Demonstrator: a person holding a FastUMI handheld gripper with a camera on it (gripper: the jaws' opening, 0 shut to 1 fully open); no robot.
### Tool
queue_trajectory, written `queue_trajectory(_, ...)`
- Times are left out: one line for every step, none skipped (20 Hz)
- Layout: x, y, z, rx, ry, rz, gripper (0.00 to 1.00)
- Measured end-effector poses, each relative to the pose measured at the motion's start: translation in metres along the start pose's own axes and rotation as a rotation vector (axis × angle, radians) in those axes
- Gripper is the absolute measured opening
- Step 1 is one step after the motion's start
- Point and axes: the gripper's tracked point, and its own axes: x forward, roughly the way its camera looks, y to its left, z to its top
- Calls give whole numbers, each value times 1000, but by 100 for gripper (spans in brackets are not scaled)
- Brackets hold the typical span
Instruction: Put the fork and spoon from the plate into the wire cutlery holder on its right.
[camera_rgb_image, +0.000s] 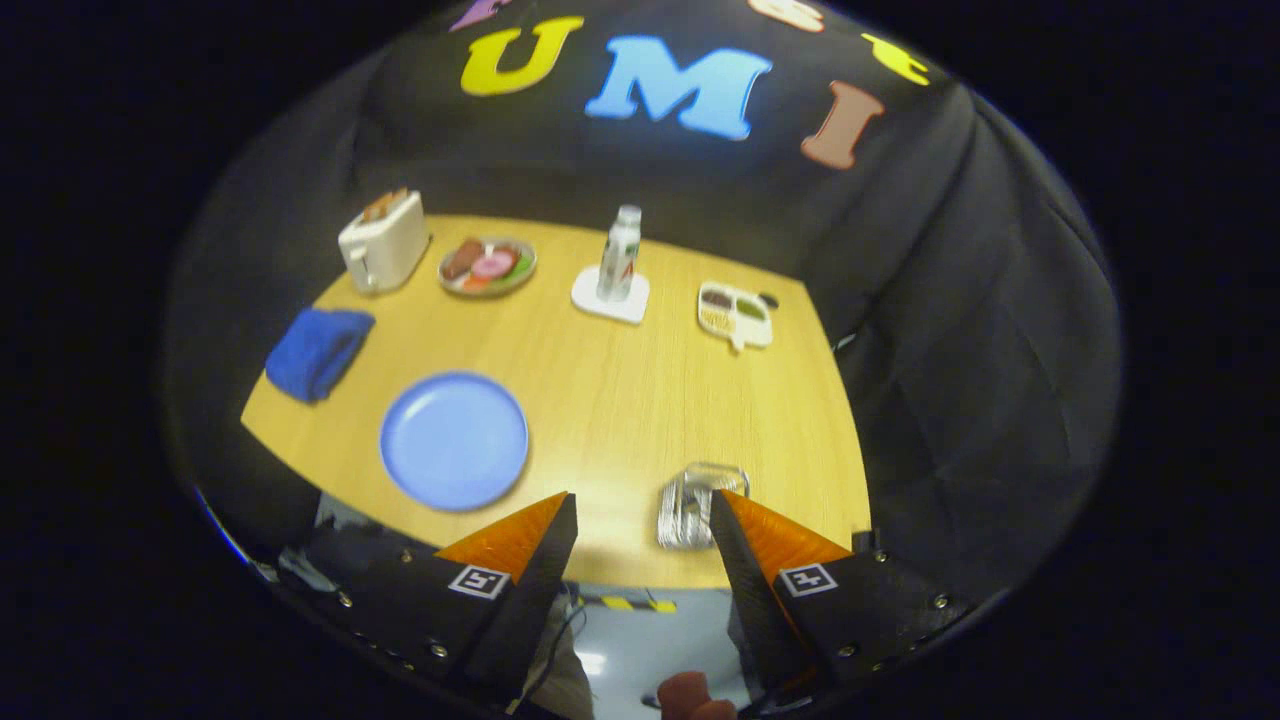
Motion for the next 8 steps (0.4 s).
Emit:
queue_trajectory(-10, 7, 30, -3, -158, -19, 83)
queue_trajectory(-24, 10, 47, -17, -296, -38, 83)
queue_trajectory(-38, 14, 65, 0, -405, -55, 82)
queue_trajectory(-47, 19, 73, 50, -481, -61, 82)
queue_trajectory(-52, 22, 77, 118, -537, -50, 82)
queue_trajectory(-52, 24, 78, 172, -562, -34, 82)
queue_trajectory(-52, 28, 80, 209, -584, -19, 82)
queue_trajectory(-58, 33, 90, 237, -649, -6, 82)
